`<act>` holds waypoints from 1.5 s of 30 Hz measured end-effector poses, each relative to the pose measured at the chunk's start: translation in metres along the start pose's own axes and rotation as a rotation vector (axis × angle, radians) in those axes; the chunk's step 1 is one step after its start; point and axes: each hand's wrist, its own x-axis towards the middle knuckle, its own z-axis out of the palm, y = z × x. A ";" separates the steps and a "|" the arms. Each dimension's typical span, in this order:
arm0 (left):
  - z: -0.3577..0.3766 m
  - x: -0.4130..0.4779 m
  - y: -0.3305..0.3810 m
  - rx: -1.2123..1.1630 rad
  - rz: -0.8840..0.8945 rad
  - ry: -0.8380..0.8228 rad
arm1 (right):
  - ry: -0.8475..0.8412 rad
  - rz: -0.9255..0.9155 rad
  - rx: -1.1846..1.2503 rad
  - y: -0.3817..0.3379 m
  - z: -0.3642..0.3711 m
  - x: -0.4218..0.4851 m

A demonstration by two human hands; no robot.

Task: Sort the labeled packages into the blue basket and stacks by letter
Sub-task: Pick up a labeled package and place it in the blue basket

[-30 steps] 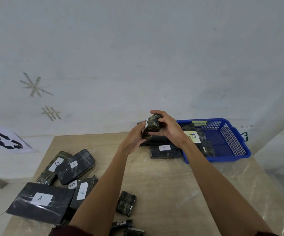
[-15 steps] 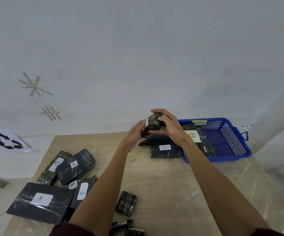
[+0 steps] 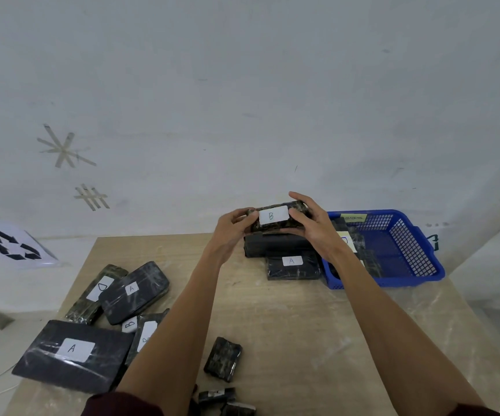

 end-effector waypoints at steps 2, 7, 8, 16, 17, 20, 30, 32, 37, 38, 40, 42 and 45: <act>-0.003 -0.002 0.000 -0.007 -0.006 -0.026 | -0.004 -0.002 -0.028 0.003 -0.003 0.000; -0.001 0.000 -0.003 0.060 0.008 0.026 | 0.030 -0.001 -0.185 0.009 -0.011 -0.003; 0.001 0.002 -0.005 0.082 0.008 0.033 | 0.032 -0.006 -0.276 0.013 -0.016 -0.004; 0.063 0.022 -0.027 0.274 -0.020 -0.039 | 0.016 -0.054 -1.063 0.019 -0.075 -0.016; 0.075 0.026 -0.031 0.286 -0.021 -0.045 | 0.021 -0.055 -1.131 0.019 -0.087 -0.015; 0.112 0.039 -0.043 0.308 -0.023 -0.045 | 0.009 -0.059 -1.272 0.021 -0.127 -0.010; 0.215 0.091 -0.104 0.607 -0.097 0.149 | -0.002 0.048 -1.423 0.041 -0.277 0.020; 0.217 0.098 -0.113 0.729 -0.135 0.216 | 0.022 0.090 -1.472 0.046 -0.304 0.028; 0.223 0.119 -0.127 0.880 -0.235 0.292 | -0.046 0.143 -1.686 0.056 -0.351 0.061; 0.225 0.122 -0.129 0.904 -0.243 0.303 | -0.072 0.152 -1.731 0.058 -0.356 0.069; 0.227 0.129 -0.131 0.929 -0.250 0.322 | -0.119 0.159 -1.783 0.065 -0.364 0.082; 0.226 0.136 -0.135 0.943 -0.252 0.336 | -0.153 0.163 -1.787 0.073 -0.368 0.094; 0.224 0.143 -0.140 0.953 -0.277 0.344 | -0.189 0.164 -1.842 0.086 -0.372 0.108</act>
